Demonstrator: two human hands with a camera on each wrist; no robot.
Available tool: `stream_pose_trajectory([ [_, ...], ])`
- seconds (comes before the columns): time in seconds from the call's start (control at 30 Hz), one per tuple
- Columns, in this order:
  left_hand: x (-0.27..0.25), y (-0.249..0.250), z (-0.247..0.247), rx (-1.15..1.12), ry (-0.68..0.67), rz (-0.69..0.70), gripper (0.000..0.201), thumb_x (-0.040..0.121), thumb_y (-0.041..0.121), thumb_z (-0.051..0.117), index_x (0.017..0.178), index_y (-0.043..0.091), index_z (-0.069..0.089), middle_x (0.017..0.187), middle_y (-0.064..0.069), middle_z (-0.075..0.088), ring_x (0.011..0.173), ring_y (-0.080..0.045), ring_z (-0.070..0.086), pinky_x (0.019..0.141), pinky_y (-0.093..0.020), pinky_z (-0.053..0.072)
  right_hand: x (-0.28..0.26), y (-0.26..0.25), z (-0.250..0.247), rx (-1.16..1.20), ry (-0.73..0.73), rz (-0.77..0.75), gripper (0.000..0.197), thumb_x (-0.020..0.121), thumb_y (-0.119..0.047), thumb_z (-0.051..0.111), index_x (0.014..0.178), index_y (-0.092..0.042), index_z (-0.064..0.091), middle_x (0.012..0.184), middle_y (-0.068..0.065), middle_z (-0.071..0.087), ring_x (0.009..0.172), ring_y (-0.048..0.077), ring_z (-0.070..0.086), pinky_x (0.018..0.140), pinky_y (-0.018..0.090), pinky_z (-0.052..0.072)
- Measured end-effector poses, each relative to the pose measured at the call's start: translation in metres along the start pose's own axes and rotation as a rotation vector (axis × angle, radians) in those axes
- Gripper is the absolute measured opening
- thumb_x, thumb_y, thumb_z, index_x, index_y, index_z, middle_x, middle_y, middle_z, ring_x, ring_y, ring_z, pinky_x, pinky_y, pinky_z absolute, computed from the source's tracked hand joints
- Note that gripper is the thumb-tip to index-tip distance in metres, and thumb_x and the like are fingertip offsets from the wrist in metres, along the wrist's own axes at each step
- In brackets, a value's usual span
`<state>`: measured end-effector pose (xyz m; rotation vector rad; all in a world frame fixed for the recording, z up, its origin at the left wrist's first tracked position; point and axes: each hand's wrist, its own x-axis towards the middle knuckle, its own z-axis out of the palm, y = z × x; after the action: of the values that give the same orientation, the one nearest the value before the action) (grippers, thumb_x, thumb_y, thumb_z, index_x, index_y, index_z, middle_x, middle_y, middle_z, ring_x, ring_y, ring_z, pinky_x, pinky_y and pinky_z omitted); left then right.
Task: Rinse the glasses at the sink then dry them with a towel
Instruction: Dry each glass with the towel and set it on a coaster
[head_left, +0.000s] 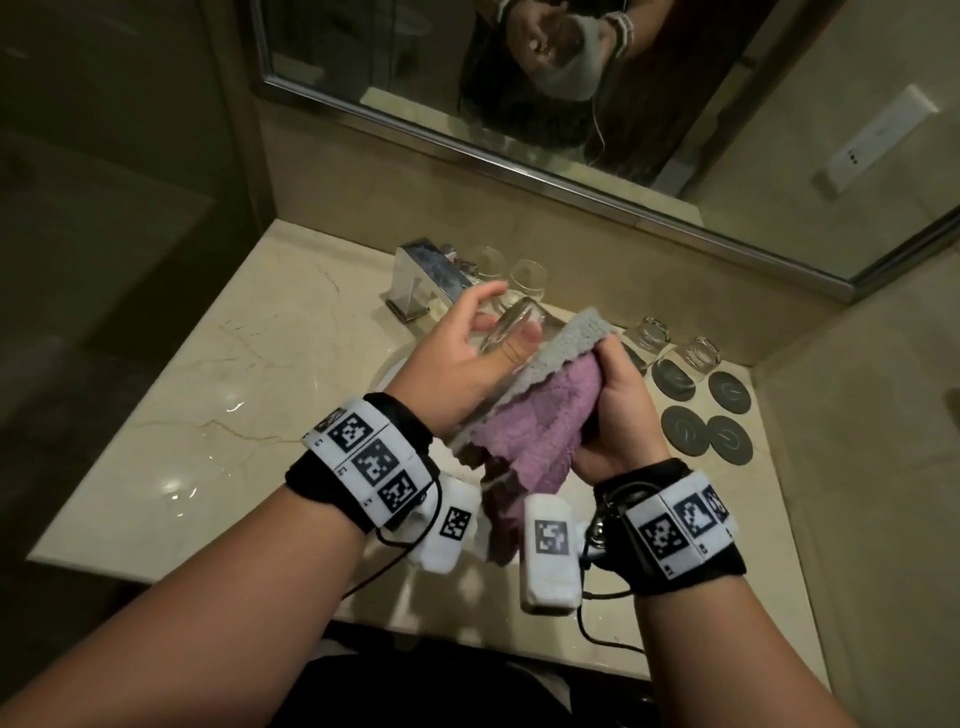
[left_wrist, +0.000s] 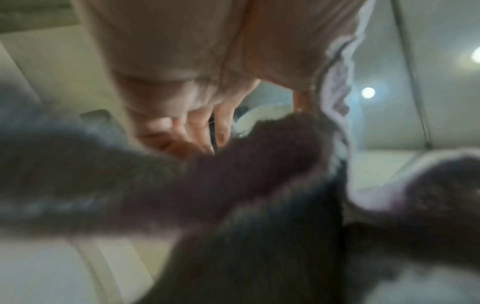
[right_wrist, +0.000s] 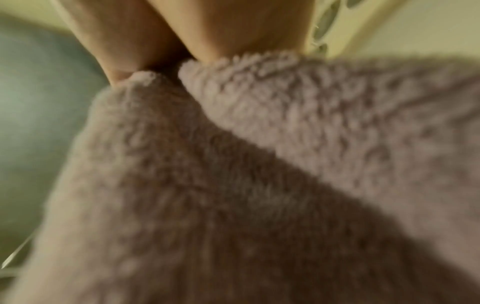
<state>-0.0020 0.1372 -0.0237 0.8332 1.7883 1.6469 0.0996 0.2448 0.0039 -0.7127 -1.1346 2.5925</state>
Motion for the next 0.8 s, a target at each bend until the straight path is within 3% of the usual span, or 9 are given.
stream_pose_trajectory([
  [0.07, -0.002, 0.003, 0.0, -0.063, -0.085, -0.098, 0.066, 0.071, 0.063, 0.057, 0.126, 0.026, 0.055, 0.12, 0.01, 0.061, 0.107, -0.006, 0.06, 0.094, -0.029, 0.047, 0.0, 0.001, -0.003, 0.119, -0.026, -0.012, 0.041, 0.091, -0.039, 0.047, 0.112, -0.005, 0.056, 0.102, 0.014, 0.066, 0.097, 0.027, 0.064, 0.095, 0.043, 0.05],
  [0.17, -0.002, 0.003, 0.001, -0.293, -0.125, -0.158, 0.039, 0.071, 0.044, 0.067, 0.104, 0.023, 0.064, 0.083, 0.015, 0.071, 0.074, -0.001, 0.067, 0.067, -0.017, 0.05, -0.001, 0.003, -0.007, 0.051, -0.059, -0.009, 0.048, 0.094, -0.041, 0.042, 0.123, -0.004, 0.054, 0.11, 0.017, 0.066, 0.105, 0.03, 0.063, 0.097, 0.046, 0.049],
  [0.23, -0.002, -0.001, 0.0, -0.413, -0.093, -0.166, 0.038, 0.072, 0.041, 0.07, 0.105, 0.025, 0.065, 0.089, 0.012, 0.072, 0.084, -0.009, 0.064, 0.074, -0.025, 0.046, -0.003, 0.003, -0.011, -0.236, -0.076, -0.025, 0.049, 0.091, -0.043, 0.047, 0.121, -0.005, 0.056, 0.112, 0.021, 0.066, 0.104, 0.038, 0.064, 0.085, 0.051, 0.055],
  [0.33, -0.003, 0.0, -0.001, -0.474, -0.062, -0.149, 0.042, 0.071, 0.036, 0.072, 0.111, 0.024, 0.065, 0.105, 0.005, 0.071, 0.095, -0.013, 0.064, 0.078, -0.027, 0.046, -0.002, 0.004, -0.016, -0.666, -0.161, -0.148, 0.025, 0.088, -0.021, 0.062, 0.104, -0.001, 0.063, 0.091, 0.03, 0.069, 0.077, 0.052, 0.066, 0.055, 0.065, 0.052],
  [0.4, -0.003, 0.001, 0.0, -0.424, -0.059, -0.127, 0.053, 0.068, 0.037, 0.076, 0.117, 0.019, 0.063, 0.112, 0.002, 0.07, 0.101, -0.008, 0.067, 0.078, -0.024, 0.052, -0.004, 0.003, -0.016, -0.754, -0.167, -0.286, 0.016, 0.079, -0.01, 0.07, 0.094, -0.017, 0.07, 0.081, 0.021, 0.072, 0.067, 0.048, 0.067, 0.051, 0.07, 0.048],
  [0.47, -0.002, 0.001, 0.0, -0.315, -0.056, -0.113, 0.061, 0.062, 0.049, 0.083, 0.116, 0.026, 0.064, 0.115, 0.005, 0.068, 0.111, -0.011, 0.064, 0.087, -0.033, 0.052, -0.005, 0.001, -0.014, -0.769, -0.192, -0.335, 0.029, 0.075, -0.002, 0.072, 0.096, -0.022, 0.068, 0.082, 0.022, 0.072, 0.066, 0.044, 0.069, 0.049, 0.065, 0.051],
  [0.57, 0.0, 0.002, -0.003, -0.268, -0.1, -0.168, 0.059, 0.061, 0.038, 0.086, 0.114, 0.026, 0.064, 0.115, 0.003, 0.064, 0.11, -0.019, 0.064, 0.085, -0.054, 0.056, -0.004, -0.004, -0.017, -0.888, -0.204, -0.408, 0.042, 0.068, 0.001, 0.077, 0.102, -0.022, 0.066, 0.095, 0.005, 0.074, 0.088, 0.02, 0.072, 0.074, 0.038, 0.058],
  [0.7, 0.0, 0.006, -0.002, -0.17, -0.154, -0.11, 0.051, 0.073, 0.014, 0.082, 0.12, 0.017, 0.062, 0.103, 0.005, 0.072, 0.089, -0.007, 0.07, 0.072, -0.041, 0.061, -0.003, -0.007, -0.016, -0.954, -0.186, -0.356, 0.045, 0.064, 0.006, 0.08, 0.104, -0.008, 0.064, 0.082, -0.004, 0.074, 0.076, 0.01, 0.072, 0.059, 0.022, 0.056],
  [0.8, -0.001, 0.006, 0.001, -0.147, -0.117, -0.082, 0.05, 0.072, 0.031, 0.08, 0.117, 0.021, 0.062, 0.109, 0.005, 0.069, 0.098, -0.012, 0.069, 0.073, -0.035, 0.06, 0.0, -0.007, -0.018, -0.889, -0.17, -0.458, 0.054, 0.059, 0.005, 0.08, 0.11, -0.008, 0.063, 0.102, -0.003, 0.072, 0.1, 0.011, 0.068, 0.084, 0.019, 0.051],
])
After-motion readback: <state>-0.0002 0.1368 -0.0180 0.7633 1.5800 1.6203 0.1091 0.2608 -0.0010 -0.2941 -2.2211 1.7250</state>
